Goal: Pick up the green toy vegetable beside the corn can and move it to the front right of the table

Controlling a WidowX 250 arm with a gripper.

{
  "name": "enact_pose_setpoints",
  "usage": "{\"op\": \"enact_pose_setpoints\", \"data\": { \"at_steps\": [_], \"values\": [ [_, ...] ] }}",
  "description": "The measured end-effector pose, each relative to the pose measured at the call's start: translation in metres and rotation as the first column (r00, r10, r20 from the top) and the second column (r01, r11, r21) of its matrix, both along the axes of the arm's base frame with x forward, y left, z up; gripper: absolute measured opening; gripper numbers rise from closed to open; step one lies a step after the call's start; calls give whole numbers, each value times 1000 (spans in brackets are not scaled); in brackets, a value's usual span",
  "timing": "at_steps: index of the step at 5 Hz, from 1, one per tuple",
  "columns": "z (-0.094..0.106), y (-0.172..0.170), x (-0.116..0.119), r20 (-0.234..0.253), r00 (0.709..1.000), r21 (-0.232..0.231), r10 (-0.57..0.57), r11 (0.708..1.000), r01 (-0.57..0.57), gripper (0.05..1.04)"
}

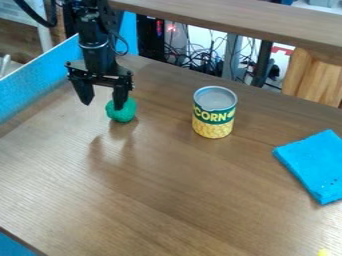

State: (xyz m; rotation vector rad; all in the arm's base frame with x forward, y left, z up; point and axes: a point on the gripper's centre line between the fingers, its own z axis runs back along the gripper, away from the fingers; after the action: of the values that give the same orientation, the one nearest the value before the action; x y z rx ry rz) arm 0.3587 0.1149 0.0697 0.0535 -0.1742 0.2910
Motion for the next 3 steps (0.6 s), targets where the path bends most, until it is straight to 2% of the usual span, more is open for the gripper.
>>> {"op": "enact_pose_setpoints", "data": {
  "at_steps": [1,3],
  "values": [
    [-7,-1,4,-12,1000,-7,-2,1000,2,1001],
    [-6,-18,19,-2,999,-2,-40,999,40,1001]
  ]
}}
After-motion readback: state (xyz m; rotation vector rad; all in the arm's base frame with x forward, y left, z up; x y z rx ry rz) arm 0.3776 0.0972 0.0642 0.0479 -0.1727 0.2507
